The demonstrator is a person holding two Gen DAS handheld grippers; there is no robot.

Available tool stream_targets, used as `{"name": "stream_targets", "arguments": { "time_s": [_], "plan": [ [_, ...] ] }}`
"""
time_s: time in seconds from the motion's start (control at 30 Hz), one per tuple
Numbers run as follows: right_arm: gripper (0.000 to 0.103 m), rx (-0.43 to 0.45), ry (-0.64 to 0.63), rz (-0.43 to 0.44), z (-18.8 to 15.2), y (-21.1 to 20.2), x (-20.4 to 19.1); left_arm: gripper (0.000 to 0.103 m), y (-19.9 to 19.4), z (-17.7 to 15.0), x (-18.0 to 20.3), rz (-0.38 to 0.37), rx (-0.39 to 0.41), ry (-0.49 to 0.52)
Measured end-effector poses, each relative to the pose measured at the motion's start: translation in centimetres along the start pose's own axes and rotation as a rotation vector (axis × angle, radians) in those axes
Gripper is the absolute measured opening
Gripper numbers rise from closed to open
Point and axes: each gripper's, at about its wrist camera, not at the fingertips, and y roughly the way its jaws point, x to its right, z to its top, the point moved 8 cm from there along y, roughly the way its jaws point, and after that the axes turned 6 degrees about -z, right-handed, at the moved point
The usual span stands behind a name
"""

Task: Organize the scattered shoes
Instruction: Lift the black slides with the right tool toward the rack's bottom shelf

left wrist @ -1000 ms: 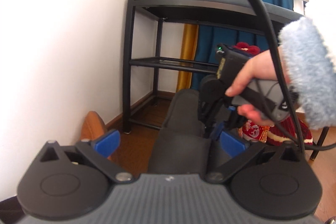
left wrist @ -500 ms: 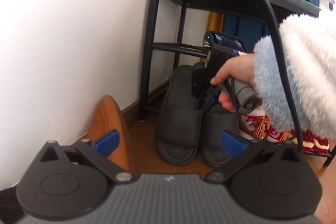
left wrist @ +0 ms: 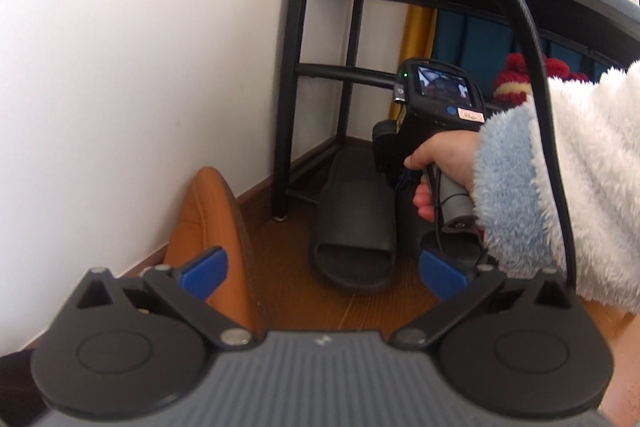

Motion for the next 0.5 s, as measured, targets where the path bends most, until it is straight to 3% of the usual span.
{"name": "stream_targets", "arguments": {
  "time_s": [0.07,0.1,0.13,0.17,0.2,0.23,0.37,0.5],
  "plan": [
    [0.016,0.041,0.002,0.04,-0.1,-0.3,0.1,0.103,0.0,-0.1,0.0,0.003,0.001,0.004],
    [0.029,0.069,-0.002,0.063,-0.2,-0.6,0.1,0.103,0.0,0.0,0.0,0.005,0.004,0.007],
    [0.053,0.102,-0.003,0.085,-0.4,-0.8,-0.3,0.103,-0.1,0.0,0.0,0.008,0.01,0.012],
    [0.065,0.14,-0.005,0.108,-0.6,-1.1,-0.6,0.102,-0.1,0.1,0.0,0.009,0.014,0.013],
    [0.087,0.215,-0.022,0.129,-0.8,-2.3,-0.7,0.102,-0.2,0.1,0.0,0.009,0.017,0.013],
    [0.099,0.287,-0.039,0.149,-1.0,-3.5,-0.8,0.102,-0.3,0.2,0.0,0.008,0.021,0.011],
    [0.1,0.471,-0.114,0.143,-2.6,-8.3,-0.5,0.103,-0.7,0.6,0.2,0.0,0.034,0.008],
    [0.103,0.586,-0.123,0.078,-8.8,-11.6,1.0,0.103,-1.7,1.2,0.2,-0.017,0.056,-0.006]
  ]
}}
